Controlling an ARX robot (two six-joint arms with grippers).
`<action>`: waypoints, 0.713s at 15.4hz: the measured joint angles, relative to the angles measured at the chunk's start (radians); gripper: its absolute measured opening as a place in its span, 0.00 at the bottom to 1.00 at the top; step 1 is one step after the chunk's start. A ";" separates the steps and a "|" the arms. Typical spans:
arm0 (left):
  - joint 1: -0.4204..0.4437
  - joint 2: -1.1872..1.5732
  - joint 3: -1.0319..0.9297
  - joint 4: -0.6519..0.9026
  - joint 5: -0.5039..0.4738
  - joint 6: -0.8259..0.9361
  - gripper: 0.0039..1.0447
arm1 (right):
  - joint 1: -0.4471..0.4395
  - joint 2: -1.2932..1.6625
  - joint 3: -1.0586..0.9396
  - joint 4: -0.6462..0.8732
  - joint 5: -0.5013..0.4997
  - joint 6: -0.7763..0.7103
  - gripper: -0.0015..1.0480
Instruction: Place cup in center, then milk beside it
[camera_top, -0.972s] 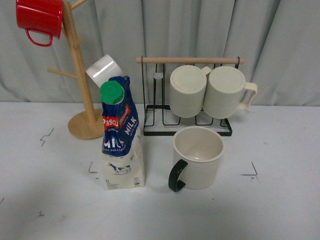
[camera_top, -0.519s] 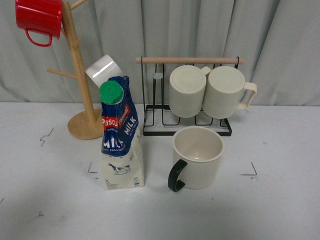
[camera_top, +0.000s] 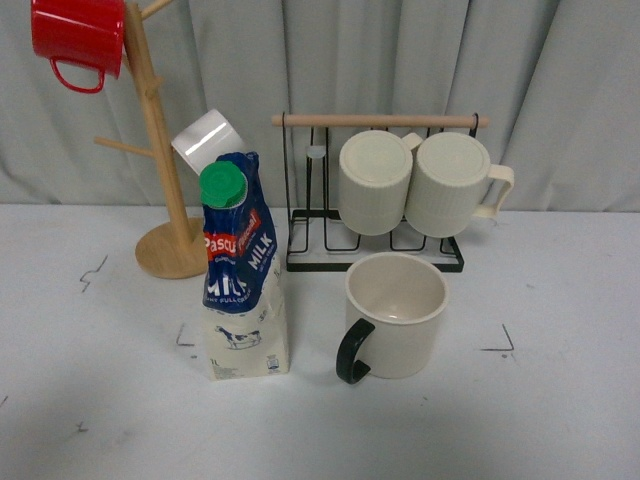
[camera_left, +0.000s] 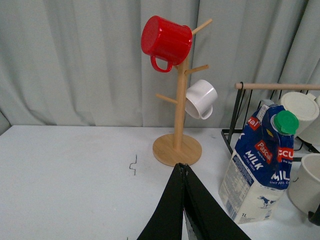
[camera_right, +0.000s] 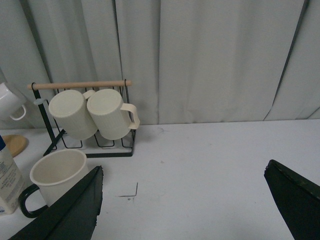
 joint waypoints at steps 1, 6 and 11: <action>0.000 -0.012 0.000 -0.011 0.000 0.000 0.01 | 0.000 0.000 0.000 0.000 0.000 0.000 0.94; 0.000 -0.177 0.001 -0.196 -0.001 0.000 0.01 | 0.000 0.000 0.000 0.001 0.000 0.000 0.94; 0.000 -0.177 0.001 -0.188 0.000 0.000 0.10 | 0.000 0.000 0.000 0.000 0.000 0.000 0.94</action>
